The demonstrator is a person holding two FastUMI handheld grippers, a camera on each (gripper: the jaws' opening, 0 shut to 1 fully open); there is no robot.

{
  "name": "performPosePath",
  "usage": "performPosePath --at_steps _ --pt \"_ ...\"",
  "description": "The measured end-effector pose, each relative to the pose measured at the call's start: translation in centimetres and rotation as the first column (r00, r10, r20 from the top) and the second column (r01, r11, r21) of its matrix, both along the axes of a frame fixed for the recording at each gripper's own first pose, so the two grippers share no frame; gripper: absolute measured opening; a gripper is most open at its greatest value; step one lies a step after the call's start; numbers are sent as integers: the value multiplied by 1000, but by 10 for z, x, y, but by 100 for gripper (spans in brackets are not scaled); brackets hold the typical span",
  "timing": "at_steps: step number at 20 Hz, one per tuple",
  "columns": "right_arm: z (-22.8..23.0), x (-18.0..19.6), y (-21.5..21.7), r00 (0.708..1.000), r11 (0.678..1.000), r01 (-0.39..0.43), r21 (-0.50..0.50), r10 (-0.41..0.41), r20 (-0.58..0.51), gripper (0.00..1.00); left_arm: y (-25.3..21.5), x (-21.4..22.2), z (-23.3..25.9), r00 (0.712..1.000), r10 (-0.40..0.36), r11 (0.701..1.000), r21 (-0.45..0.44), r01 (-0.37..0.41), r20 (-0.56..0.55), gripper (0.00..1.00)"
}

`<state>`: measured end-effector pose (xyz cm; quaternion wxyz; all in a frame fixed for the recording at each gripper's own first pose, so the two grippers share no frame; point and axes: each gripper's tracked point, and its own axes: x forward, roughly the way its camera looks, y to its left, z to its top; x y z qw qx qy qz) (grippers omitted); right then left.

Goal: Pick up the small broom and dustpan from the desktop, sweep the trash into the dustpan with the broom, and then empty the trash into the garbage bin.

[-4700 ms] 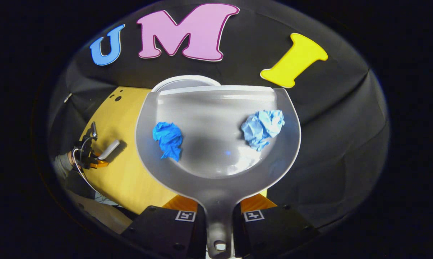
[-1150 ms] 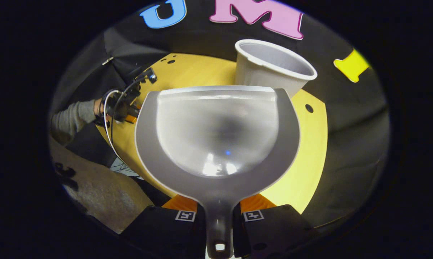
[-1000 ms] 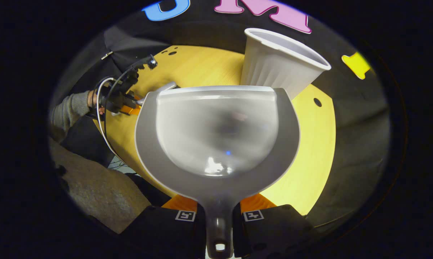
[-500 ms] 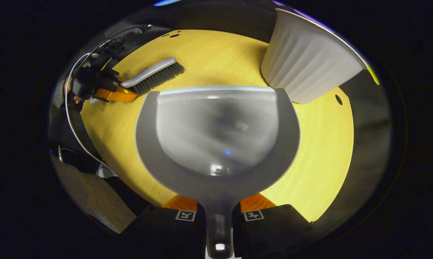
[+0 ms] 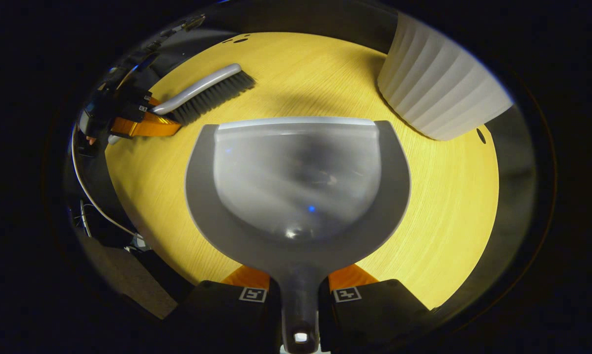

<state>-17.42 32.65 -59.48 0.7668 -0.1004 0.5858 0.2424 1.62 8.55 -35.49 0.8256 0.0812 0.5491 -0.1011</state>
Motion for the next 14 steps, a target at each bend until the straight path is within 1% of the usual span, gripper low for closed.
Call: performPosePath --at_steps 3,4,5,8,9,10,11,12,13,14 --pt "-6 -2 2 1000 1000 7 0 -7 -21 34 0 0 0 1000 1 1000 4 -1 0 27" --pt "-6 -2 2 1000 1000 16 5 -16 -18 41 0 0 0 1000 0 1000 6 0 -1 27" --pt "-6 -1 2 1000 1000 18 6 -18 -17 35 0 0 0 1000 0 1000 9 0 -1 27" --pt "-6 -2 3 1000 1000 18 4 -17 -17 36 0 -1 0 1000 -3 1000 22 3 -7 28" --pt "-6 -3 3 1000 1000 13 5 -13 -16 42 0 0 0 1000 -5 1000 28 5 -12 31" --pt "-4 -3 4 1000 1000 9 8 -9 -16 37 1 -1 -2 1000 -8 999 38 9 -17 29" --pt "-2 -3 5 1000 1000 8 16 -8 -15 40 3 -2 -1 1000 -7 999 50 8 -20 33" --pt "1 -4 6 1000 1000 11 28 -11 -16 44 1 -1 -1 1000 -8 999 52 9 -22 30" --pt "4 -5 6 1000 999 15 31 -14 -18 54 0 -4 -2 1000 -10 998 57 11 -26 31" --pt "6 -7 6 1000 999 17 41 -16 -22 47 -1 -7 -1 999 -10 998 68 12 -36 41"
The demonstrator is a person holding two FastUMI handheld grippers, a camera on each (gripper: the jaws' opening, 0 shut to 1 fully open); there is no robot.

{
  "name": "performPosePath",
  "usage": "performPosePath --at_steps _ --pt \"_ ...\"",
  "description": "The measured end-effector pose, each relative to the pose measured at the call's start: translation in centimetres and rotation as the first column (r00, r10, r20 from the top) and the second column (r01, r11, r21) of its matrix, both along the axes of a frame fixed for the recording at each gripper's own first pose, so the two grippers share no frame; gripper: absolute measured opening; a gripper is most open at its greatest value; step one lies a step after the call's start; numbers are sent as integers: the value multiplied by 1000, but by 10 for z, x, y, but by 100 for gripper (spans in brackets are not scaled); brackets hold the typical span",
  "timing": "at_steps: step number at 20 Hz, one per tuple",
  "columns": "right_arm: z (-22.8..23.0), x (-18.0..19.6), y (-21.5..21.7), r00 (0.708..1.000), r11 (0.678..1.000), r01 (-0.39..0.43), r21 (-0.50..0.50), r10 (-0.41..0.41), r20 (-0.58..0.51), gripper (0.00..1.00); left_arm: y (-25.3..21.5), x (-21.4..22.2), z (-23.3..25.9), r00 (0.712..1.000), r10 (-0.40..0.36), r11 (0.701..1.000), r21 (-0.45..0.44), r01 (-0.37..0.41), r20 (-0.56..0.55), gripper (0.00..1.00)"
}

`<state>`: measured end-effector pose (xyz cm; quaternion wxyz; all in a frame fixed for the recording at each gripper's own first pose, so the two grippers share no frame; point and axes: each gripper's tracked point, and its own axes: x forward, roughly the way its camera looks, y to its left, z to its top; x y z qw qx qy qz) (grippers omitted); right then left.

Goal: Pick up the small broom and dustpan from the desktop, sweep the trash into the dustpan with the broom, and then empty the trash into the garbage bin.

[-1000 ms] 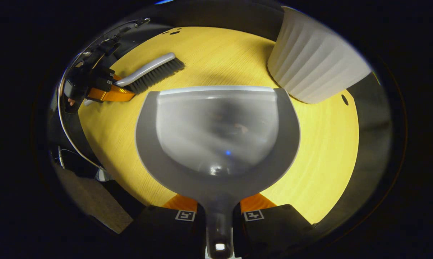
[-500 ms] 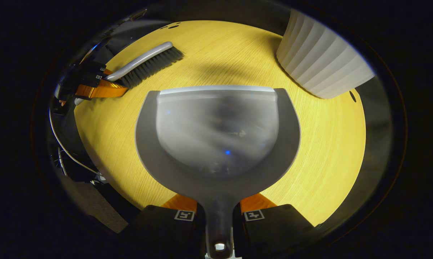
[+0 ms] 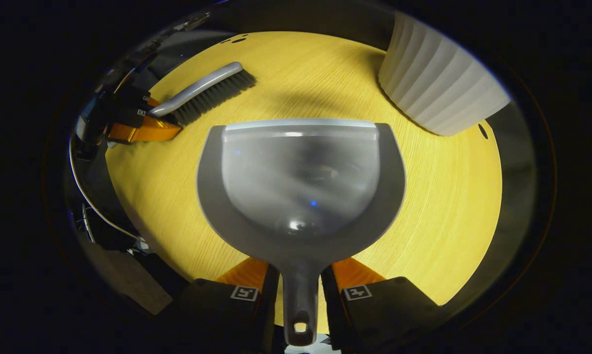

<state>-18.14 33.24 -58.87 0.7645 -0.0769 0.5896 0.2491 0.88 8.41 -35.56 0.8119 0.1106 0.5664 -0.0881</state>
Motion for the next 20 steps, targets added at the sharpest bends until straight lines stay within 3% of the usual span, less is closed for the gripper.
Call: performPosePath --at_steps 1,2,4,9,13,16,20 --pt "3 -1 0 1000 1000 0 7 0 -1 53 -1 -1 0 1000 -7 1000 11 7 -5 43" --pt "6 -2 -2 1000 1000 -3 8 3 -1 69 0 -1 0 1000 -15 999 29 15 1 67" --pt "10 -2 -7 1000 1000 -8 -2 8 12 100 1 -2 5 999 -29 998 59 28 21 99" --pt "42 0 -17 994 1000 27 13 -28 108 100 -3 -2 41 991 -53 996 81 43 126 98" --pt "96 19 -20 955 991 104 82 -123 270 100 -25 5 89 955 -15 1000 -17 21 295 98" --pt "145 40 -24 887 974 162 160 -215 409 98 -45 15 137 892 19 994 -107 33 452 98" --pt "207 60 -39 781 945 223 239 -320 537 99 -61 27 212 747 13 990 -114 84 664 98"
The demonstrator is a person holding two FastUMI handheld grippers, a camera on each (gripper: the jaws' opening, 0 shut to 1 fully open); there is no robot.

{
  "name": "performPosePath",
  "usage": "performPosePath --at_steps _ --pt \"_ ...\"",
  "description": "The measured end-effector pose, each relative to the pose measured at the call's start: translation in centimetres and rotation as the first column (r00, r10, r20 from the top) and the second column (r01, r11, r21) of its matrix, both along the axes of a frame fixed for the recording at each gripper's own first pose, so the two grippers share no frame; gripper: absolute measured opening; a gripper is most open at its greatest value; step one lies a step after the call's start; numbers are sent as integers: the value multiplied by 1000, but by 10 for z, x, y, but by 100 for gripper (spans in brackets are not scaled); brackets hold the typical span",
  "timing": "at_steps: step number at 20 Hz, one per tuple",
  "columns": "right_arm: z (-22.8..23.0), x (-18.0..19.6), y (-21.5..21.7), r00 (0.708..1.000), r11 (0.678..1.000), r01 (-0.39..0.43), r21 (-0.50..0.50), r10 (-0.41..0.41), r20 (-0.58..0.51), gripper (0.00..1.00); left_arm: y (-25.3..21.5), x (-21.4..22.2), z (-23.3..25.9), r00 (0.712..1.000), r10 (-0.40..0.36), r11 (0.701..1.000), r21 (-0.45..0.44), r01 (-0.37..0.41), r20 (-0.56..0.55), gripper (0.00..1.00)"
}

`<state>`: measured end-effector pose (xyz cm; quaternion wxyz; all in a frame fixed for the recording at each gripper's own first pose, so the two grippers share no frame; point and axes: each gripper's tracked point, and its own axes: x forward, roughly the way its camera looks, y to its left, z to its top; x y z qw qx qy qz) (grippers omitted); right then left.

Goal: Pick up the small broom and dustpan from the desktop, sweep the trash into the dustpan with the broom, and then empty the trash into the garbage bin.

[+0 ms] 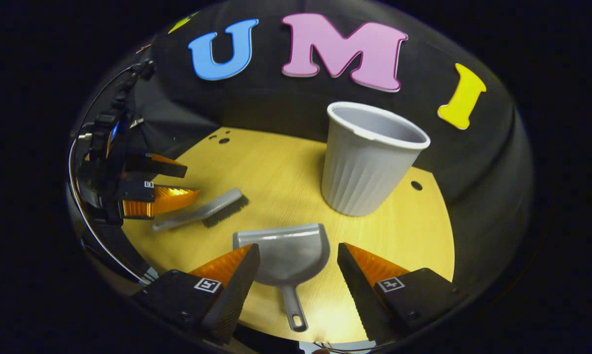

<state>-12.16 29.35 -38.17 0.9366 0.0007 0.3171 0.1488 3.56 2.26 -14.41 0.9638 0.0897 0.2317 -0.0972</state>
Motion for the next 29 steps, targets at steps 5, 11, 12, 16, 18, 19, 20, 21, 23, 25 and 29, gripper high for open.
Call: performPosePath --at_steps 5,11,12,16,18,19,20,21,23,25,29 --pt "76 15 -21 969 993 114 6 -113 221 99 -22 -8 91 968 -6 996 -89 29 252 97" --pt "150 7 -17 887 981 193 -11 -170 429 98 -27 -19 145 907 -19 989 -123 79 422 96" --pt "156 8 -16 881 981 196 -3 -175 440 98 -27 -18 146 901 -30 988 -125 93 433 97" --pt "178 8 -14 846 966 252 54 -247 473 98 -25 -21 157 889 -39 985 -134 112 455 97" --pt "189 9 -19 824 954 285 90 -292 485 98 -25 -22 156 882 -39 985 -130 113 469 97" --pt "197 11 -22 814 948 300 103 -311 491 98 -25 -22 156 881 -43 986 -124 114 472 97" --pt "201 14 -26 804 944 312 110 -324 499 98 -26 -25 159 879 -44 986 -122 116 475 97" --pt "205 17 -30 798 941 320 110 -331 503 98 -29 -26 162 879 -51 985 -124 124 474 97" --pt "209 21 -37 792 938 330 105 -336 510 98 -28 -24 163 881 -49 983 -134 126 471 97" --pt "211 23 -44 790 937 335 98 -336 513 98 -29 -23 165 882 -46 982 -141 126 470 97" --pt "205 29 -52 802 949 310 54 -292 522 98 -34 -13 163 889 -24 983 -151 104 456 97"
